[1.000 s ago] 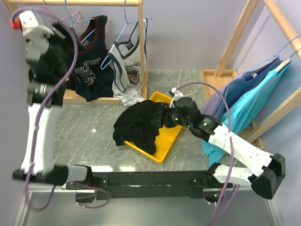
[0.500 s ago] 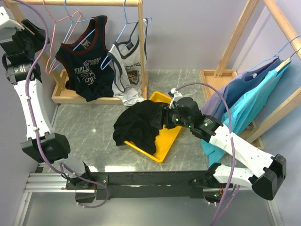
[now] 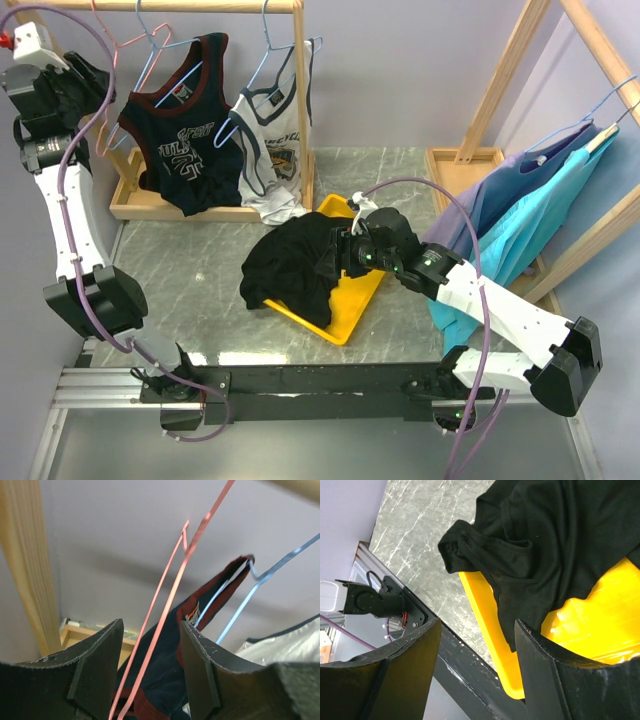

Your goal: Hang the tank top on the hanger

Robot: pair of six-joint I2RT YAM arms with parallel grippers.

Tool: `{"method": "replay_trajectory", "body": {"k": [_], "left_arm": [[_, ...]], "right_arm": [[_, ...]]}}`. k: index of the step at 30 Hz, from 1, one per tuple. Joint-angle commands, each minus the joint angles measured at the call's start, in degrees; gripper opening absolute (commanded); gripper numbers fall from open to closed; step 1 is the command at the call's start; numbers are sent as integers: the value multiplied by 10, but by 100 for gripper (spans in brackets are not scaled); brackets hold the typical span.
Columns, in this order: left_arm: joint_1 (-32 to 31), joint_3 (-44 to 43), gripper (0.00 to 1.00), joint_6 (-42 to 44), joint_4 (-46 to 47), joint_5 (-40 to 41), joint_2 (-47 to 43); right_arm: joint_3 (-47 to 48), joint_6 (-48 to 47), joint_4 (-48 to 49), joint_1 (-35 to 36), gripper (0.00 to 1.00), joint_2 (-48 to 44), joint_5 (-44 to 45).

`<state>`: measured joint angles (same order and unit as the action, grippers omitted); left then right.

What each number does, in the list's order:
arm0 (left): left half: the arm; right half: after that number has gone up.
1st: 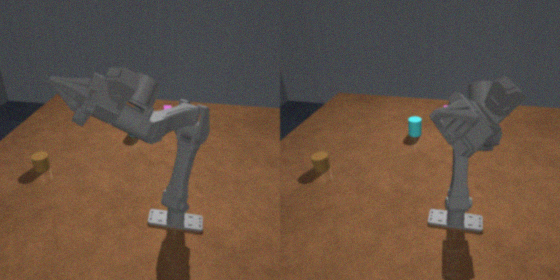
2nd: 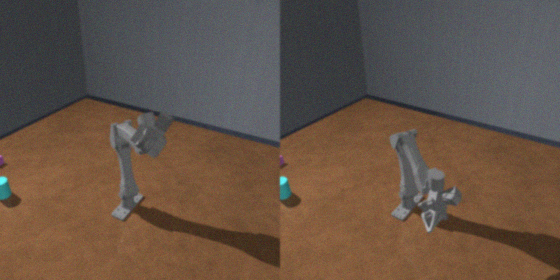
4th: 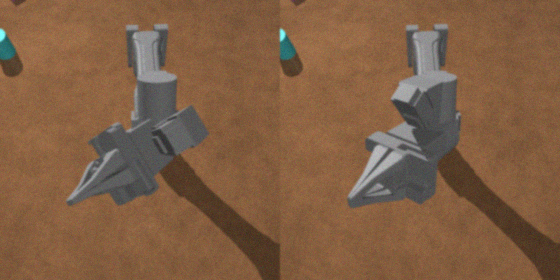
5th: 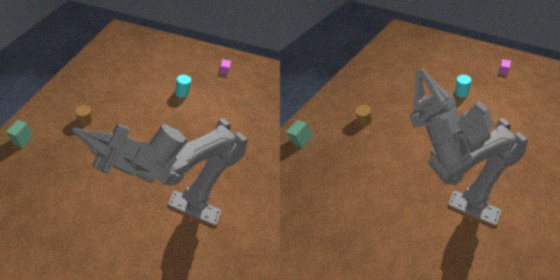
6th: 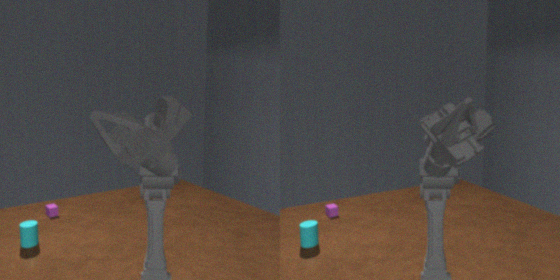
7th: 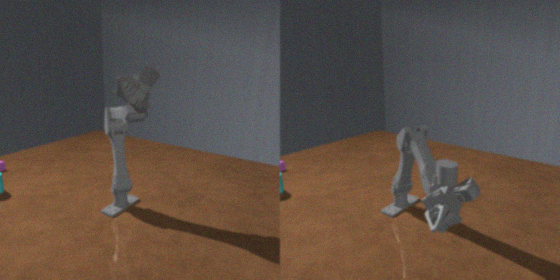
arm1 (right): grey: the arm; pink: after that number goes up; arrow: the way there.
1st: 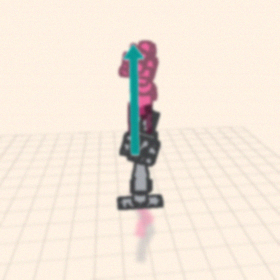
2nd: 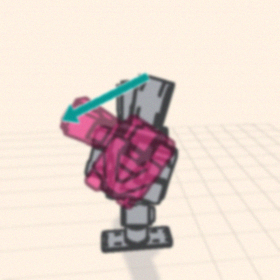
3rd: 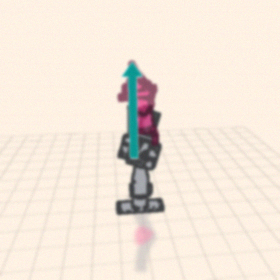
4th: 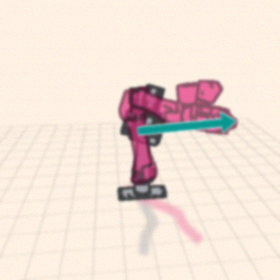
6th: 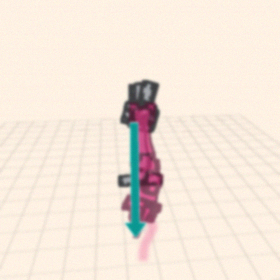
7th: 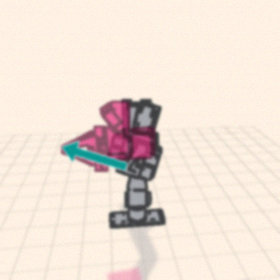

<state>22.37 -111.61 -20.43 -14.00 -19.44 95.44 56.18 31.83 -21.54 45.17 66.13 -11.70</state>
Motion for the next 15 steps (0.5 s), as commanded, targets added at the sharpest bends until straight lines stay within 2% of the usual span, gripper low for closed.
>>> {"method": "replay_trajectory", "body": {"k": [1, 10, 15], "left_arm": [[2, 18, 55, 10, 39, -40, 4], [2, 32, 51, -3, 46, -45, 17], [-13, 35, 40, 10, 42, -41, 15]], "right_arm": [[7, -4, 15, 4, 68, -9, -3], [1, -2, 21, 8, 68, -8, -4], [-3, -3, 21, 7, 69, -9, -2]]}}
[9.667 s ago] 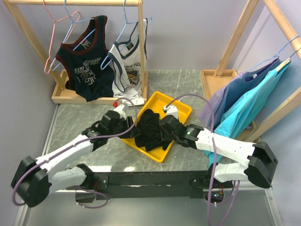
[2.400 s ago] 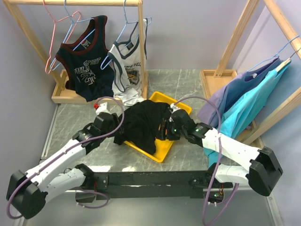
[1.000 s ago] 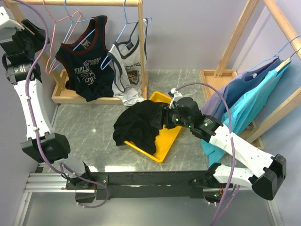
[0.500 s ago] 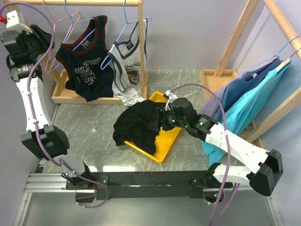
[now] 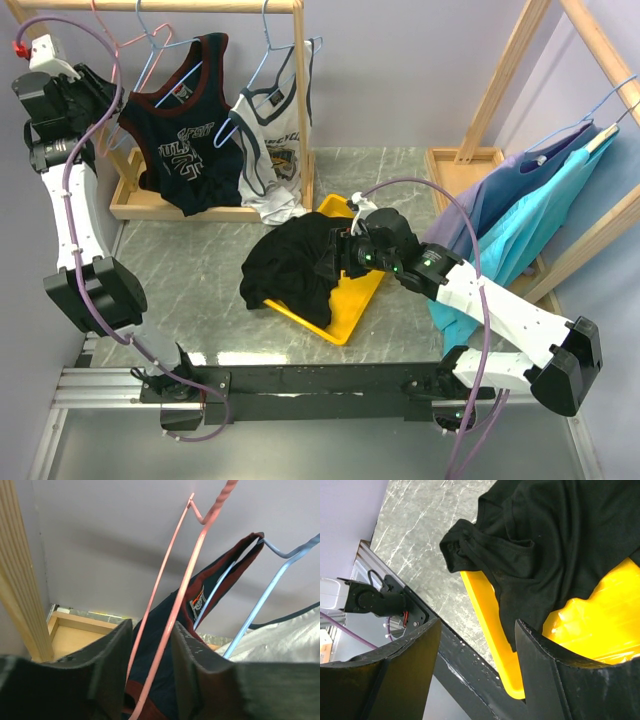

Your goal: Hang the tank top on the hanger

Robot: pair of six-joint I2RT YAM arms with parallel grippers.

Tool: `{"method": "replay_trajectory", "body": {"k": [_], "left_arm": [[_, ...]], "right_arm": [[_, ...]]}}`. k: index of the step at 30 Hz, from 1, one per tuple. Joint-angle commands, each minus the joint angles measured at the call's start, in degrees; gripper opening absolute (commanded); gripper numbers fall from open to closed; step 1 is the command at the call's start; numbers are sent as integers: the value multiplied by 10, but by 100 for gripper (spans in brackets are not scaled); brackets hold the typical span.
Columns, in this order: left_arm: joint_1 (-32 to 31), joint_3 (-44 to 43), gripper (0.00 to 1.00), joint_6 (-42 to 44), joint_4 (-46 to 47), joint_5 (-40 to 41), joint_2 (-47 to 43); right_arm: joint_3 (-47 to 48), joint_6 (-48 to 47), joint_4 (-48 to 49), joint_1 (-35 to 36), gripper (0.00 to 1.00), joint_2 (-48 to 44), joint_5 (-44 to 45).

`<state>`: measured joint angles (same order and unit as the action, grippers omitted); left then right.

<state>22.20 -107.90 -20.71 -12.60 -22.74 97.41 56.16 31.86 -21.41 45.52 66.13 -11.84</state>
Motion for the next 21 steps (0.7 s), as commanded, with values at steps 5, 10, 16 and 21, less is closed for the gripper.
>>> {"method": "replay_trajectory", "body": {"k": [5, 10, 16, 21], "left_arm": [[-42, -5, 33, 37, 13, 24, -4], [-59, -6, 20, 52, 1, 52, -14], [-80, -21, 6, 70, -9, 63, -30], [-109, -38, 1, 99, -24, 68, -37]], "right_arm": [[-8, 0, 24, 4, 69, -17, -2], [-14, -3, 22, 4, 69, -24, 3], [-19, -4, 21, 4, 69, -36, 8], [-25, -3, 21, 4, 69, -45, 13]]}}
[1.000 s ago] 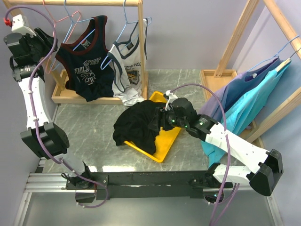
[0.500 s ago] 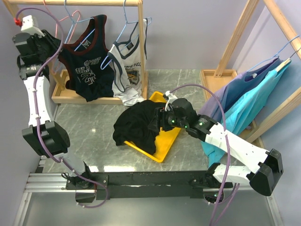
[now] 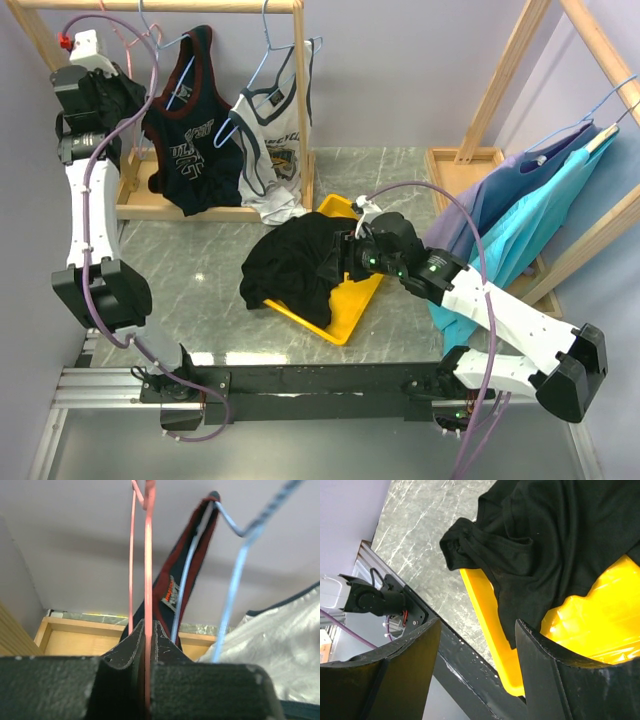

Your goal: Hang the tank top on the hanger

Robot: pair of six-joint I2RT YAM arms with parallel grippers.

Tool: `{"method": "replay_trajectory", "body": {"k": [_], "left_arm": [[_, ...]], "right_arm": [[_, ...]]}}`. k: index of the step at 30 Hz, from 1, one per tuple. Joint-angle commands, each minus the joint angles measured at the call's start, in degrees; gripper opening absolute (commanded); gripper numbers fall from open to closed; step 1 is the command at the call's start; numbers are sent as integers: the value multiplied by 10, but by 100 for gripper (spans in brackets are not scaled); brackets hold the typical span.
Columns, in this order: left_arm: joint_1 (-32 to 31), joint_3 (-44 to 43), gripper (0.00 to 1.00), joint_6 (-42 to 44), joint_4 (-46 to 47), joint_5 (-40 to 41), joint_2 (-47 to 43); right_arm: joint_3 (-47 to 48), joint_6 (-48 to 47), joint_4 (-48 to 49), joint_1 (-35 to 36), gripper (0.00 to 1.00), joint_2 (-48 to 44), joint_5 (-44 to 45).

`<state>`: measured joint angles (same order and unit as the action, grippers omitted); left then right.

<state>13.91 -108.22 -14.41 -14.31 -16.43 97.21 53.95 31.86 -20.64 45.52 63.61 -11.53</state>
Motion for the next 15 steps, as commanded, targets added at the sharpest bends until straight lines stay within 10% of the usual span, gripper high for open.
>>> {"method": "replay_trajectory", "body": {"k": [1, 15], "left_arm": [[-32, -38, 1, 41, -11, 7, -35], [-133, -77, 1, 86, -49, 17, -42]], "right_arm": [[-3, -3, 14, 4, 69, -24, 12], [-13, 1, 16, 4, 69, -38, 20]]}}
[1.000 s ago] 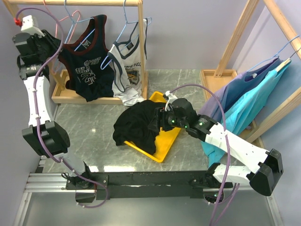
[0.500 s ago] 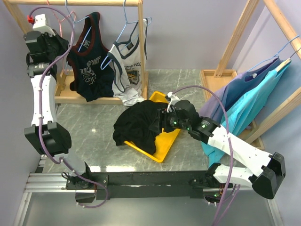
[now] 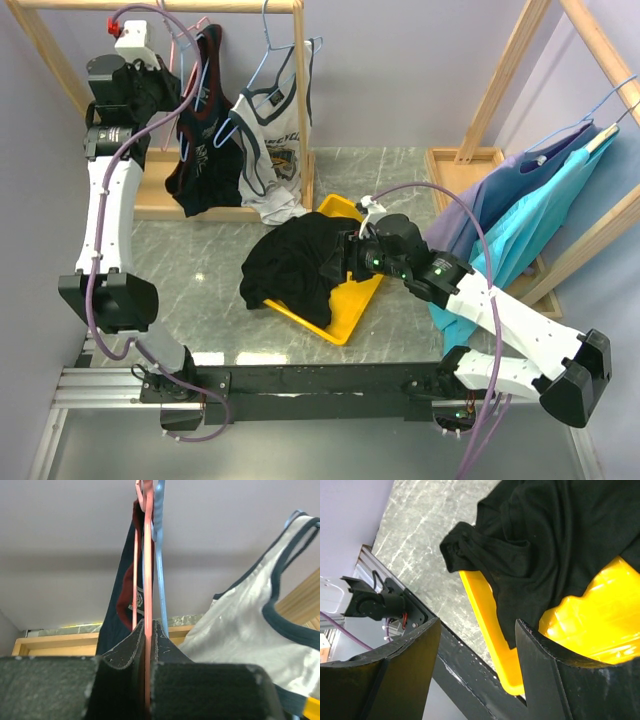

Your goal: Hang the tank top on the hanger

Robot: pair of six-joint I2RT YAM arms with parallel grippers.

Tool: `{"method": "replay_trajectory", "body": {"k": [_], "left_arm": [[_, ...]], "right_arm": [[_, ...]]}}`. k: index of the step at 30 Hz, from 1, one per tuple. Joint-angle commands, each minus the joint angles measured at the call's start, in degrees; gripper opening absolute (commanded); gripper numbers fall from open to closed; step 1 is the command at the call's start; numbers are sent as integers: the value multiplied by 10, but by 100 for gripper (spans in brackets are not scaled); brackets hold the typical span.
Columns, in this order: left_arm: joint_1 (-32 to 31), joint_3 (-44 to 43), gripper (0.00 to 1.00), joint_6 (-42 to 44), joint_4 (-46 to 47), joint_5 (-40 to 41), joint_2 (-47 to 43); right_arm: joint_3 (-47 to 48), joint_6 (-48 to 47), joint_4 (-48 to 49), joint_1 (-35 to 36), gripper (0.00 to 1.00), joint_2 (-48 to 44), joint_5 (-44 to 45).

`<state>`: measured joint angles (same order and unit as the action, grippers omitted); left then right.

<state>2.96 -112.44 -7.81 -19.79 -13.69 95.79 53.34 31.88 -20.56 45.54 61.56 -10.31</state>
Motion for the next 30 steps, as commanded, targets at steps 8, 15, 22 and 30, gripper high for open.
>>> {"method": "replay_trajectory", "body": {"k": [8, 15, 22, 30], "left_arm": [[-72, -40, 1, 28, -10, 51, -25], [-72, -30, 1, 23, -46, 231, -67], [-72, 6, 1, 26, -41, 242, -136], [-69, 22, 1, 35, -47, 260, -167]], "right_arm": [[-12, 4, 17, 4, 69, -23, 10], [-6, 0, 10, 4, 69, -21, 13], [8, -8, 6, 4, 69, -5, 20], [12, -14, 5, 4, 69, 7, 22]]}}
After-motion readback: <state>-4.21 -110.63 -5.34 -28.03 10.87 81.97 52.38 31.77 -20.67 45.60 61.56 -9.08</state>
